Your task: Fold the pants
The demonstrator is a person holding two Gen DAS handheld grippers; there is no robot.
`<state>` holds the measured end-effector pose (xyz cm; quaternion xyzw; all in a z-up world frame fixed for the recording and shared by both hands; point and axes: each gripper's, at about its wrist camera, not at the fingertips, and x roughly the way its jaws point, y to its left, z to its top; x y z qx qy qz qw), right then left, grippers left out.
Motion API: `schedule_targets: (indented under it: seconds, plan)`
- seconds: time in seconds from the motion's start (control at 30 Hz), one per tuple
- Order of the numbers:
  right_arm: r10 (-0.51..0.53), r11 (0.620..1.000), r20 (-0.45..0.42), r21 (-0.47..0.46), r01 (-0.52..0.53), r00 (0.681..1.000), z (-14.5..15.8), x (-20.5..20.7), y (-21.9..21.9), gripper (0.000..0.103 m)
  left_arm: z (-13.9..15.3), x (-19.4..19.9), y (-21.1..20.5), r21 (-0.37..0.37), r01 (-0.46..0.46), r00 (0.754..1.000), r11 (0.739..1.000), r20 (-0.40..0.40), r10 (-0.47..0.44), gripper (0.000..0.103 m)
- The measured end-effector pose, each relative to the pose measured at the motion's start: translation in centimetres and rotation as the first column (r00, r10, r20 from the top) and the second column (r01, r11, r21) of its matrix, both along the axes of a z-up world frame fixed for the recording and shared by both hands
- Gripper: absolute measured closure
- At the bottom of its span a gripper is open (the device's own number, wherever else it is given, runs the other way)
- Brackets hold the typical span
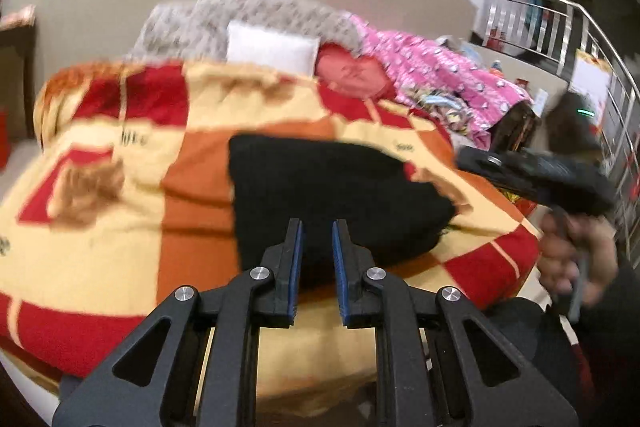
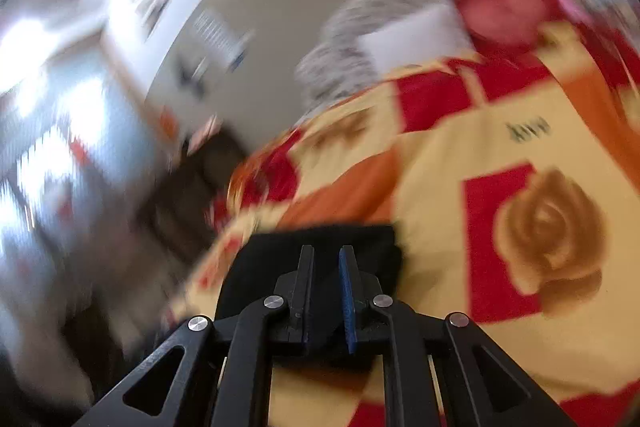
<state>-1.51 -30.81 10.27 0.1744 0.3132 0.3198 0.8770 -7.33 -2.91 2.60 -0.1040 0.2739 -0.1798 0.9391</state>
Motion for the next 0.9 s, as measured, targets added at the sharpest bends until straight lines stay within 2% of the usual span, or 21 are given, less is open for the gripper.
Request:
schedule_targets:
  seconds: [0.03, 0.1, 0.17, 0.2, 0.27, 0.37, 0.43, 0.57, 0.67, 0.73, 0.8, 0.9]
  plan:
    - [0.020, 0.996, 0.037, -0.093, -0.017, 0.999, 0.4, -1.2, 1.6, 0.092, -0.5, 0.6, 0.3, -0.022, 0.005, 1.000, 1.000, -0.030, -0.005, 0.091]
    - [0.031, 0.956, 0.079, -0.292, -0.007, 0.996, 0.2, -2.4, 4.7, 0.092, -1.6, 1.4, 0.4, -0.039, 0.004, 0.997, 0.999, -0.076, -0.007, 0.091]
    - [0.023, 0.920, 0.075, -0.392, 0.008, 0.997, -1.4, -2.3, 5.8, 0.092, -2.3, 1.6, 0.3, -0.038, 0.001, 0.996, 0.999, -0.094, -0.004, 0.091]
    - [0.012, 0.914, 0.053, -0.406, 0.011, 0.999, -2.3, -1.9, 5.8, 0.092, -2.4, 1.6, 0.3, -0.040, 0.002, 0.995, 0.999, -0.095, -0.006, 0.091]
    - [-0.009, 0.913, 0.003, -0.408, 0.009, 1.000, -4.3, -1.2, 5.2, 0.092, -2.8, 1.8, 0.3, -0.045, 0.005, 0.995, 0.999, -0.104, -0.010, 0.091]
    - [-0.035, 0.936, 0.007, -0.351, 0.035, 0.999, -5.1, -1.3, 4.5, 0.092, -3.3, 2.3, 1.0, -0.103, -0.003, 0.992, 0.995, -0.128, -0.011, 0.093]
    - [-0.043, 0.945, 0.023, -0.323, 0.048, 0.999, -5.6, -1.4, 3.8, 0.092, -2.5, 2.8, 1.5, -0.136, -0.018, 0.986, 0.990, -0.168, -0.005, 0.094]
    - [-0.060, 0.957, 0.025, -0.284, 0.064, 0.998, -5.8, -1.7, 3.7, 0.092, 0.8, 3.8, 1.0, -0.079, -0.027, 0.997, 0.996, -0.073, 0.021, 0.094]
    - [-0.068, 0.953, 0.033, -0.292, 0.075, 0.997, -5.6, -1.6, 4.3, 0.092, 0.8, 7.2, 0.2, -0.041, -0.026, 0.993, 0.999, -0.115, 0.021, 0.094]
    - [-0.073, 0.949, 0.043, -0.303, 0.083, 0.996, -5.4, -1.6, 4.6, 0.091, -1.4, 9.5, -0.4, 0.039, -0.037, 0.976, 0.999, -0.213, 0.045, 0.093]
    - [-0.078, 0.946, 0.050, -0.310, 0.089, 0.996, -5.4, -1.7, 4.7, 0.091, -1.4, 9.6, -0.5, 0.069, -0.035, 0.983, 0.997, -0.180, 0.047, 0.092]
    - [-0.086, 0.948, 0.053, -0.304, 0.098, 0.995, -5.5, -1.7, 4.7, 0.091, -0.8, 9.9, -0.4, 0.077, -0.041, 0.975, 0.996, -0.216, 0.057, 0.093]
